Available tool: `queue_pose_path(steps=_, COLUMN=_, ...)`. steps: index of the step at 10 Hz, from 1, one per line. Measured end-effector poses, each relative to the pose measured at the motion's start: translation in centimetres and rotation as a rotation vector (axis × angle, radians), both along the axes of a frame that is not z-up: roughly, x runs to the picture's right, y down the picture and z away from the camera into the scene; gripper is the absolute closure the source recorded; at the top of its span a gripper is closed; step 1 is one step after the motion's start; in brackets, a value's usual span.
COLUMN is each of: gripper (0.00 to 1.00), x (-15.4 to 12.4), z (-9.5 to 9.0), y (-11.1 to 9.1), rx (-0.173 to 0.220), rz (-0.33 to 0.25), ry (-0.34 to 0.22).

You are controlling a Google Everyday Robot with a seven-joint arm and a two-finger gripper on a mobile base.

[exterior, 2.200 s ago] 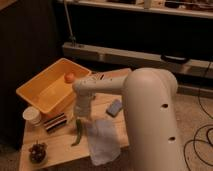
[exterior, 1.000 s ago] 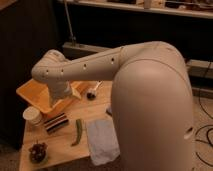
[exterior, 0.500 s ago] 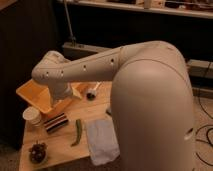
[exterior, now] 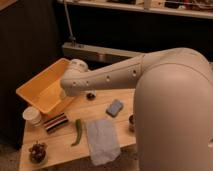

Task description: Place apple in paper cup

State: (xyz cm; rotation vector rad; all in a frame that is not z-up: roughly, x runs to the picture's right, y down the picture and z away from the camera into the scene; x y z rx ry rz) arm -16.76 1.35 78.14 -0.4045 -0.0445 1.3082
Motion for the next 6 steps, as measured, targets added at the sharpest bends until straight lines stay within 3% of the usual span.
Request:
queue_pose_path(steps=3, gripper=0.2, x=1.8, z=3.1, y=-4.0, rx=0.005, rz=0.026, ry=-0.039)
queue_pose_path(steps=6, gripper=0.2, x=-0.5, z=2.7, y=-7.7, rx=-0.022, rz=-0.037, ry=-0.044)
